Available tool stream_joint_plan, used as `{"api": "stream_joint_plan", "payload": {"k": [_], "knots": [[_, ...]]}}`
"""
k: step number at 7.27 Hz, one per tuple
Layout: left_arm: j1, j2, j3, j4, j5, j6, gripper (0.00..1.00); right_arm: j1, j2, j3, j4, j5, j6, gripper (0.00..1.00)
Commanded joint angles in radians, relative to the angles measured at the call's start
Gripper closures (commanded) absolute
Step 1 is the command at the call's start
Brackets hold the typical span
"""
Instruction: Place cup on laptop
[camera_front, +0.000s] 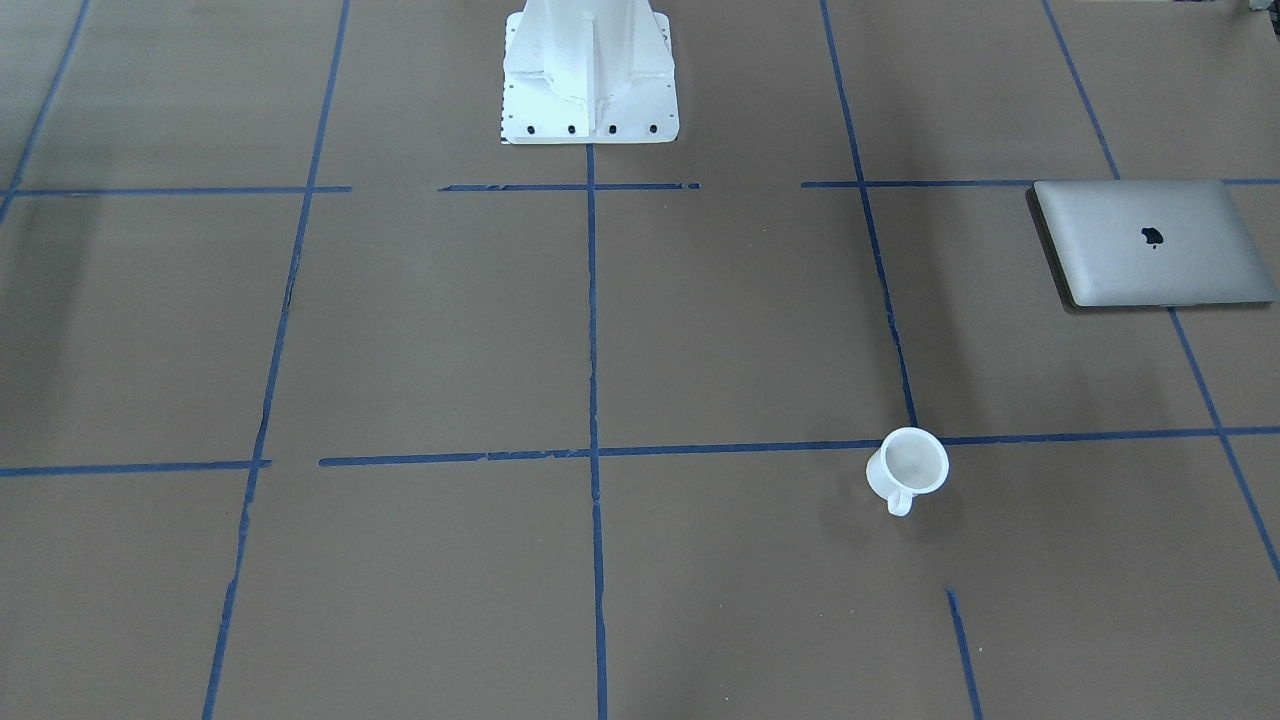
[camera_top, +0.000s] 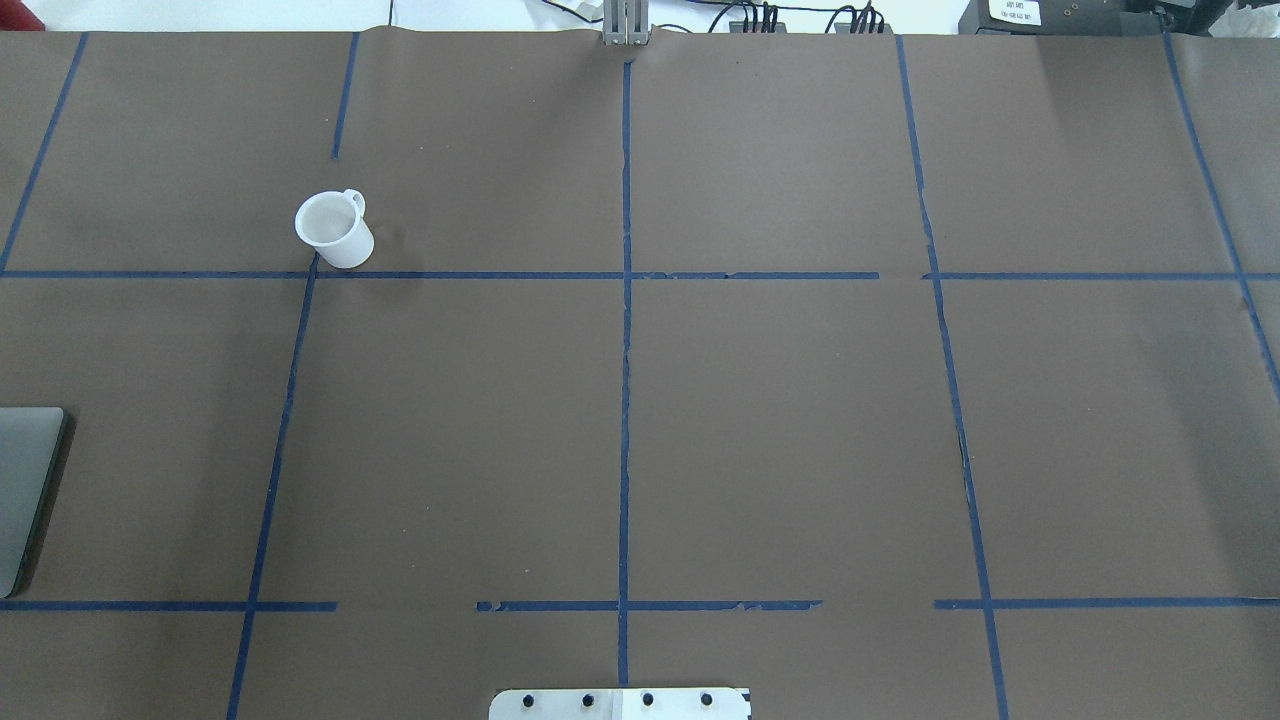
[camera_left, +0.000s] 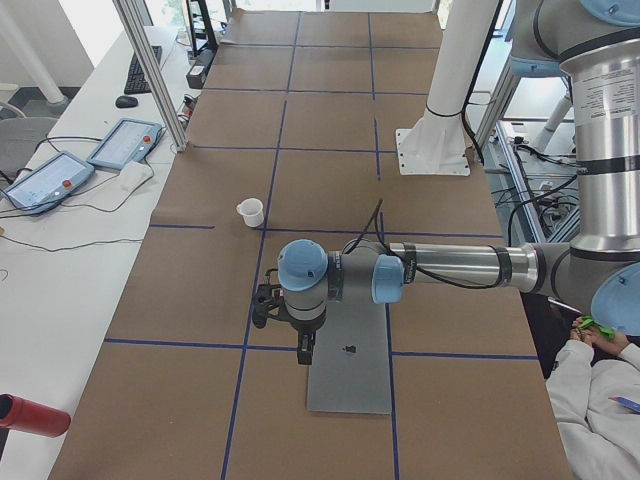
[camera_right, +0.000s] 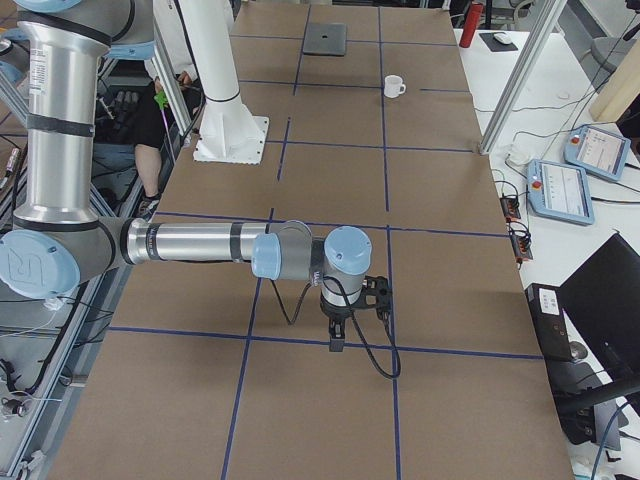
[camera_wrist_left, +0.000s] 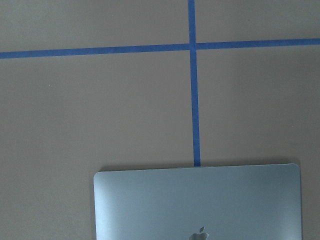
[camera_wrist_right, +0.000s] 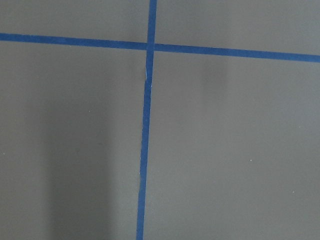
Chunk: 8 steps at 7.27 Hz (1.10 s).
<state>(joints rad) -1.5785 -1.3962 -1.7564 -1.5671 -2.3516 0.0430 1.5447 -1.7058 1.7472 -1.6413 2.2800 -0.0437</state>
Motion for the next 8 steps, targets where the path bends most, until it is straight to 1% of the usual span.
{"api": "stream_joint_plan", "payload": {"k": [1, 3, 4, 5, 6, 8], "knots": [[0.003, -0.001, 0.0, -0.002, 0.0, 0.0, 0.0, 0.0, 0.0, 0.0, 0.0, 0.001, 0.001, 0.0], [0.006, 0.0, -0.002, -0.005, -0.002, 0.008, 0.0, 0.0, 0.0, 0.0, 0.0, 0.001, -0.001, 0.0], [0.017, -0.006, -0.009, -0.033, -0.003, 0.011, 0.0, 0.0, 0.0, 0.0, 0.0, 0.0, 0.001, 0.0], [0.021, -0.006, -0.011, -0.141, -0.003, -0.006, 0.0, 0.0, 0.0, 0.0, 0.0, 0.0, 0.001, 0.0], [0.029, -0.032, -0.011, -0.16, -0.009, -0.059, 0.0, 0.0, 0.0, 0.0, 0.0, 0.001, 0.001, 0.0], [0.169, -0.195, 0.023, -0.108, -0.008, -0.098, 0.0, 0.0, 0.0, 0.0, 0.0, 0.0, 0.001, 0.0]]}}
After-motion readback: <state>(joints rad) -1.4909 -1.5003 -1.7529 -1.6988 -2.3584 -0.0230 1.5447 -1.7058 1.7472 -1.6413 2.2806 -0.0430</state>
